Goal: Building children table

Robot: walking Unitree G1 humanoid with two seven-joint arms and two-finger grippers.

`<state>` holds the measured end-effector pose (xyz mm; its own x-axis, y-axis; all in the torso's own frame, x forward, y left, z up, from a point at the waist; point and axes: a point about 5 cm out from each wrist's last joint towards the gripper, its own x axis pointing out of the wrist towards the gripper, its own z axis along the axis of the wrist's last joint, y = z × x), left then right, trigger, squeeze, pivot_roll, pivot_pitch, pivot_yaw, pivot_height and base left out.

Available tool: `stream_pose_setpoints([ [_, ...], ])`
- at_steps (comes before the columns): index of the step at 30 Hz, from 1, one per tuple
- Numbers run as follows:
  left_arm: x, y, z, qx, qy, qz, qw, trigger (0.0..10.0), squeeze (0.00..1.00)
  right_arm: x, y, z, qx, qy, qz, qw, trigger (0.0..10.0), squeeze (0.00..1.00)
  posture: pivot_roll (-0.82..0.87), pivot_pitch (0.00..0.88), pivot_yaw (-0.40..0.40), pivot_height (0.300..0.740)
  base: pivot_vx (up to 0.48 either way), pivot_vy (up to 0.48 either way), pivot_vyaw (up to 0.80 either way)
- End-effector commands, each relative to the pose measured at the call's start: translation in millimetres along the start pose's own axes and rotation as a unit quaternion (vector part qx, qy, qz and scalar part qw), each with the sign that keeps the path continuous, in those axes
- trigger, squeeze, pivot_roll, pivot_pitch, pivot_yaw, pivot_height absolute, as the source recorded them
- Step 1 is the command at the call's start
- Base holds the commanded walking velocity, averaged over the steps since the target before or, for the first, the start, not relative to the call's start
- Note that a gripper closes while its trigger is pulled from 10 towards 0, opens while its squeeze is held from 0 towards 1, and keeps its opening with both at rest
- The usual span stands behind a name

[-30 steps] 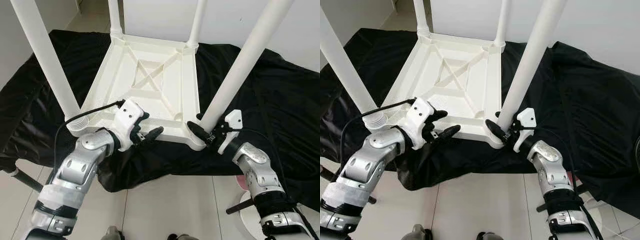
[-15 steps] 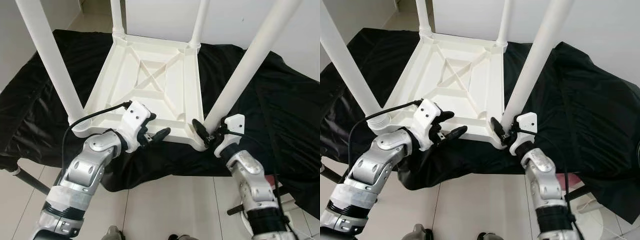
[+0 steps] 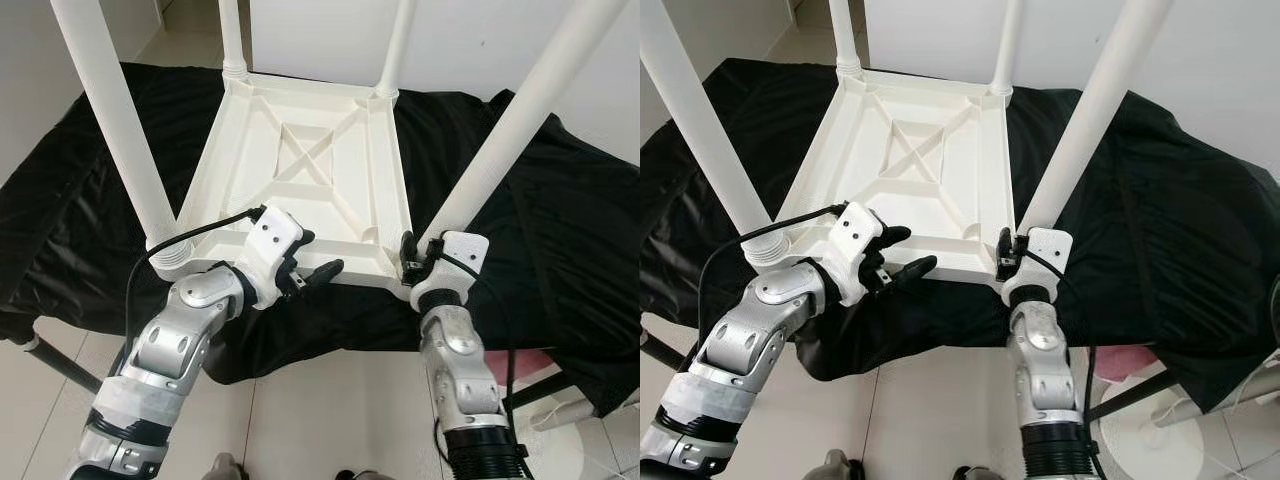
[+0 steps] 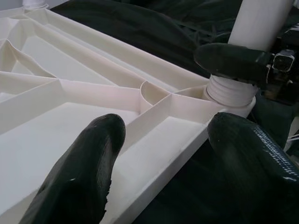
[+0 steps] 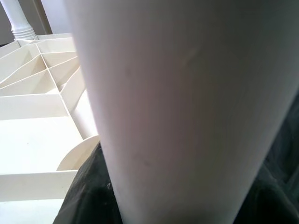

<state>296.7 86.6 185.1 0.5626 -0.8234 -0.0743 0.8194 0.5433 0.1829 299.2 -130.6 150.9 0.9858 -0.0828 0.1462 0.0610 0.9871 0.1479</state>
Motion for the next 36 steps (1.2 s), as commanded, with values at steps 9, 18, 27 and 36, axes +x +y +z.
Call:
stream_pose_setpoints([
  [9,7.0,-6.1,2.8,0.007,-0.008,0.004,1.0,10.0,0.0,1.1,0.2,8.9,0.004,-0.021,0.045,0.999,10.0,1.0,-0.04,0.03,-0.047,0.74,0.0,0.0,0.0],
  [18,10.8,-20.3,-1.3,0.015,0.001,-0.039,0.999,10.0,0.0,5.3,-9.2,20.9,0.009,-0.043,0.109,0.993,10.0,0.54,-0.04,0.039,-0.05,0.74,0.0,0.0,0.0],
  [27,16.1,-30.0,1.6,-0.002,-0.007,-0.061,0.998,10.0,0.0,5.9,-21.4,20.6,-0.03,-0.024,0.261,0.965,10.0,0.0,-0.03,0.017,-0.029,0.74,0.0,0.0,0.0],
  [36,26.9,-44.3,2.1,0.002,-0.009,-0.099,0.995,10.0,0.0,23.0,-30.8,6.0,-0.06,0.021,0.341,0.938,10.0,0.0,-0.02,0.0,-0.012,0.74,0.0,0.0,0.0],
])
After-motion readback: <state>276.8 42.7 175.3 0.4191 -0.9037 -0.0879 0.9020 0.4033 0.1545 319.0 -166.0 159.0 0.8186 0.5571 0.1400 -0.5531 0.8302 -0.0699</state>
